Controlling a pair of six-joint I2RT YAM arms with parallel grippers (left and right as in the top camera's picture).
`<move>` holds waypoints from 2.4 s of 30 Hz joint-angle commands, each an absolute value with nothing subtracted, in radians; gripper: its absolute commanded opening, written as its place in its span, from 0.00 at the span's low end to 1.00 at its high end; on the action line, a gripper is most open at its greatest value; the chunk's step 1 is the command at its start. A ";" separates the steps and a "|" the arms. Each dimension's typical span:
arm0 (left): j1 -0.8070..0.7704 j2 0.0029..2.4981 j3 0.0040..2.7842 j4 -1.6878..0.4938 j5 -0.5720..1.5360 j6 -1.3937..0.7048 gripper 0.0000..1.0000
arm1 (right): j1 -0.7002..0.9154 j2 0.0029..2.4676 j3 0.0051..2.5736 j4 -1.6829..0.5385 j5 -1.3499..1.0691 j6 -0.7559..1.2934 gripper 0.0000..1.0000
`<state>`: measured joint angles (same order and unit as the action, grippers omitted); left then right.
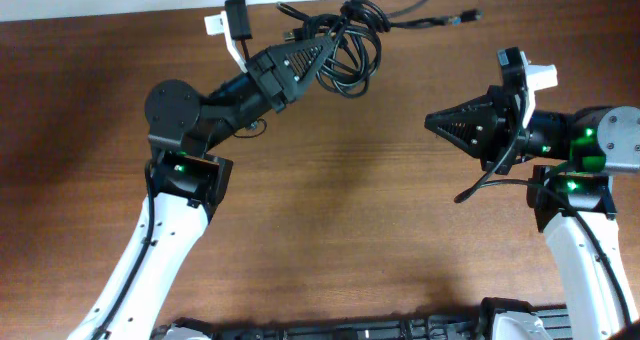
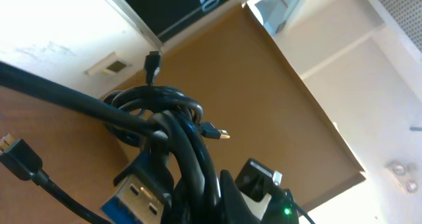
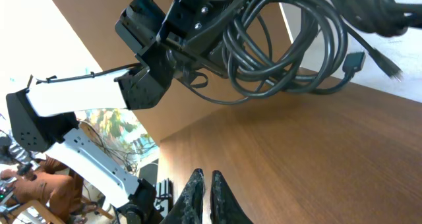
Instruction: Untangle cables
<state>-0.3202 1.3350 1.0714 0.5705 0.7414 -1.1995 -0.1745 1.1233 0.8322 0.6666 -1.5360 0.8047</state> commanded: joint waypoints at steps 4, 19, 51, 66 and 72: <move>-0.323 1.314 1.082 0.587 0.797 -1.201 0.00 | -0.177 1.126 0.836 0.670 -1.552 0.770 0.70; -0.500 1.314 1.082 0.586 0.822 -1.233 0.00 | -0.177 1.207 0.836 0.715 -1.515 0.756 0.84; -0.562 1.314 1.082 0.432 0.789 -1.191 0.00 | -0.177 1.207 0.836 0.801 -1.511 0.787 0.05; -0.481 1.314 1.082 0.432 0.785 -1.187 0.00 | -0.177 1.205 0.836 0.801 -1.552 0.832 0.04; -0.345 1.314 1.082 0.432 0.785 -1.188 0.00 | -0.177 1.197 0.836 0.801 -1.552 0.832 0.04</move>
<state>-0.4297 1.3334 1.0718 0.4175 0.8268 -1.2118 -0.1753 1.2110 0.8322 0.7948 -1.5127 0.8207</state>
